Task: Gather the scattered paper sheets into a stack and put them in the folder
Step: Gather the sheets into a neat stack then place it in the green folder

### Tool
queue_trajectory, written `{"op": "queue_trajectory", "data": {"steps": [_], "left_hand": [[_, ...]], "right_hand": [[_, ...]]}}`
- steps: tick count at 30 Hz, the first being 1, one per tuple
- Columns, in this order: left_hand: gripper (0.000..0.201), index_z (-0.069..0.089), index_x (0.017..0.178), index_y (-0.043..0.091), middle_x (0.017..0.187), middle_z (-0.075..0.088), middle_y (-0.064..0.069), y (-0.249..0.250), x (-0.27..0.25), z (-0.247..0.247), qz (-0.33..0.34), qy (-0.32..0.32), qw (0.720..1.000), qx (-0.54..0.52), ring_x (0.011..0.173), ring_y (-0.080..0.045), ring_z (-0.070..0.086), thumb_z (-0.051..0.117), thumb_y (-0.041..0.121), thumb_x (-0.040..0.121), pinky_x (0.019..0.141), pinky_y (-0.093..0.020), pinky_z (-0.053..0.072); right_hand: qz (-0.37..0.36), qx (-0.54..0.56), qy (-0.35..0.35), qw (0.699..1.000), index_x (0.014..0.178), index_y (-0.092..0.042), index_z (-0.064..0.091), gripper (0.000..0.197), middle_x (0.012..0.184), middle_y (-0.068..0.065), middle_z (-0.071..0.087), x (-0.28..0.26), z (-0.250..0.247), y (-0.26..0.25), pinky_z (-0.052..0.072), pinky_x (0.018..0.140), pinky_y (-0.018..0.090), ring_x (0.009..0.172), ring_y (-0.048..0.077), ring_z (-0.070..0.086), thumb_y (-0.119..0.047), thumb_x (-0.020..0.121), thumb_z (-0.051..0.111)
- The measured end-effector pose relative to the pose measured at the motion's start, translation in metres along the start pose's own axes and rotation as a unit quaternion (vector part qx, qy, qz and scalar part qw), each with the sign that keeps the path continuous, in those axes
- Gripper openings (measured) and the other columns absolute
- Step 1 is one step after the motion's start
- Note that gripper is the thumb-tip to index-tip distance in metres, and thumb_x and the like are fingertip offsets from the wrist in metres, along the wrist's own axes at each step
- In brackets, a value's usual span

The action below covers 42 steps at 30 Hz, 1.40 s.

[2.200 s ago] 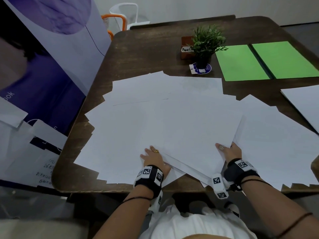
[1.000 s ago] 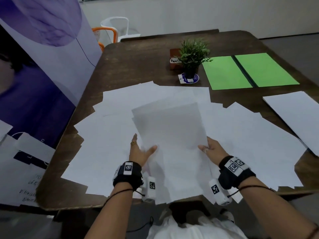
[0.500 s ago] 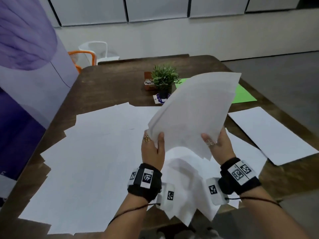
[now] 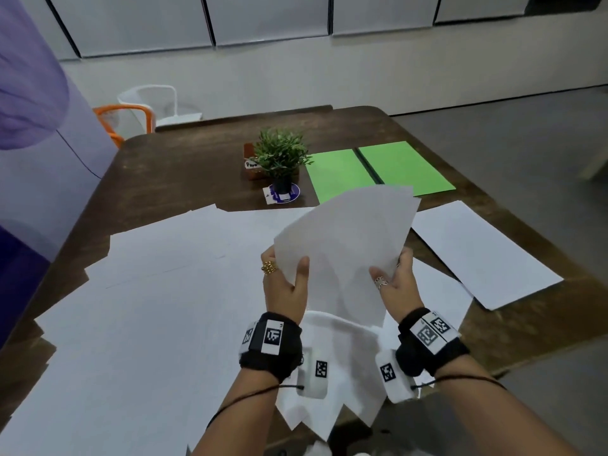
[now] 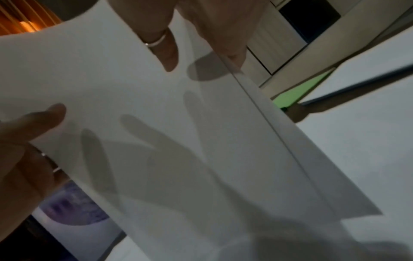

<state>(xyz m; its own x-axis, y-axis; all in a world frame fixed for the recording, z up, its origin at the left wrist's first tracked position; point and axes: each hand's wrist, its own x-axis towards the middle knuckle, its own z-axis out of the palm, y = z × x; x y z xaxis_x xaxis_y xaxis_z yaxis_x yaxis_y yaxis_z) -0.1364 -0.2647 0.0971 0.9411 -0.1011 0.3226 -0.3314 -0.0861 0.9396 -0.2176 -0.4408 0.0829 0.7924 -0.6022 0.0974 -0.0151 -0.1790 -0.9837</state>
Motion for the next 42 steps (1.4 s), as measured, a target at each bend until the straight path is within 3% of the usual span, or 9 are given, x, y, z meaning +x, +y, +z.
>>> {"op": "queue_trajectory", "data": {"steps": [5, 10, 14, 18, 26, 30, 36, 39, 42], "left_hand": [[0.035, 0.035, 0.122, 0.004, 0.098, 0.052, -0.001, -0.026, -0.017, 0.007, -0.045, -0.032, 0.995, 0.084, 0.084, -0.019, 0.054, 0.054, 0.004, 0.092, 0.063, 0.0, 0.038], [0.031, 0.037, 0.12, 0.002, 0.087, 0.048, 0.009, -0.005, 0.0, 0.042, -0.042, -0.07, 0.99, 0.114, 0.08, -0.018, 0.053, 0.047, -0.004, 0.092, 0.065, -0.008, 0.04], [0.037, 0.038, 0.124, 0.001, 0.108, 0.053, -0.006, 0.009, 0.02, 0.098, -0.067, -0.085, 0.992, 0.066, 0.095, -0.017, 0.052, 0.048, -0.007, 0.089, 0.08, -0.01, 0.036], [0.017, 0.044, 0.11, 0.001, 0.102, 0.047, -0.009, 0.011, 0.027, 0.165, -0.147, -0.136, 0.977, 0.068, 0.109, -0.03, 0.053, 0.049, 0.004, 0.094, 0.084, -0.02, 0.034], [0.054, 0.028, 0.14, -0.003, 0.137, 0.044, -0.021, -0.003, 0.025, 0.309, -0.239, -0.261, 0.918, 0.18, 0.123, -0.032, 0.046, 0.046, -0.003, 0.088, 0.099, -0.029, 0.035], [0.05, 0.039, 0.134, -0.003, 0.132, 0.05, -0.02, -0.013, 0.02, 0.358, -0.231, -0.305, 0.892, 0.242, 0.12, -0.032, 0.049, 0.056, 0.006, 0.088, 0.1, -0.033, 0.039], [0.074, 0.018, 0.146, 0.006, 0.14, 0.044, -0.012, -0.032, 0.01, 0.395, -0.205, -0.341, 0.877, 0.269, 0.127, -0.028, 0.044, 0.062, 0.014, 0.088, 0.102, -0.03, 0.035], [0.098, 0.006, 0.149, 0.012, 0.149, 0.023, -0.012, -0.037, 0.006, 0.389, -0.151, -0.326, 0.853, 0.378, 0.135, -0.032, 0.023, 0.068, 0.045, 0.08, 0.108, -0.041, 0.025], [0.1, 0.008, 0.15, 0.021, 0.155, 0.004, -0.012, -0.042, -0.001, 0.357, -0.122, -0.305, 0.856, 0.4, 0.141, -0.033, 0.003, 0.07, 0.049, 0.076, 0.112, -0.047, 0.019]], "right_hand": [[0.061, -0.075, -0.038, 0.995, 0.124, -0.005, 0.027, 0.042, 0.115, 0.008, 0.05, 0.0, 0.001, 0.024, 0.044, 0.093, 0.034, 0.108, 0.024, 0.052, 0.014, 0.089, 0.037], [0.042, -0.058, -0.005, 0.997, 0.128, -0.005, 0.025, 0.048, 0.103, -0.007, 0.049, 0.02, -0.021, 0.015, 0.039, 0.084, 0.026, 0.094, 0.013, 0.05, 0.017, 0.086, 0.032], [0.104, -0.076, 0.053, 0.99, 0.117, -0.012, 0.036, 0.032, 0.101, -0.004, 0.053, 0.044, -0.08, 0.031, 0.039, 0.082, 0.028, 0.095, 0.018, 0.053, 0.002, 0.091, 0.049], [0.187, -0.194, 0.018, 0.963, 0.111, 0.003, 0.054, 0.021, 0.108, 0.015, 0.062, 0.054, -0.155, 0.073, 0.045, 0.091, 0.036, 0.107, 0.031, 0.057, 0.001, 0.092, 0.047], [0.227, -0.349, 0.177, 0.892, 0.124, -0.002, 0.053, 0.035, 0.122, 0.025, 0.056, 0.1, -0.259, 0.093, 0.042, 0.096, 0.038, 0.115, 0.038, 0.052, 0.002, 0.089, 0.05], [0.222, -0.407, 0.166, 0.87, 0.121, -0.006, 0.055, 0.039, 0.117, 0.016, 0.062, 0.128, -0.299, 0.104, 0.042, 0.095, 0.037, 0.112, 0.032, 0.054, 0.007, 0.085, 0.046], [0.253, -0.454, 0.131, 0.844, 0.117, -0.013, 0.056, 0.035, 0.12, 0.015, 0.056, 0.153, -0.331, 0.126, 0.039, 0.099, 0.045, 0.115, 0.035, 0.049, 0.001, 0.086, 0.049], [0.248, -0.468, 0.108, 0.841, 0.132, -0.017, 0.048, 0.047, 0.136, 0.016, 0.044, 0.157, -0.329, 0.126, 0.035, 0.101, 0.045, 0.124, 0.036, 0.039, -0.024, 0.088, 0.062], [0.145, -0.451, 0.087, 0.877, 0.131, -0.014, 0.05, 0.047, 0.136, 0.013, 0.043, 0.147, -0.306, 0.115, 0.033, 0.102, 0.039, 0.125, 0.031, 0.036, -0.022, 0.087, 0.064]]}}
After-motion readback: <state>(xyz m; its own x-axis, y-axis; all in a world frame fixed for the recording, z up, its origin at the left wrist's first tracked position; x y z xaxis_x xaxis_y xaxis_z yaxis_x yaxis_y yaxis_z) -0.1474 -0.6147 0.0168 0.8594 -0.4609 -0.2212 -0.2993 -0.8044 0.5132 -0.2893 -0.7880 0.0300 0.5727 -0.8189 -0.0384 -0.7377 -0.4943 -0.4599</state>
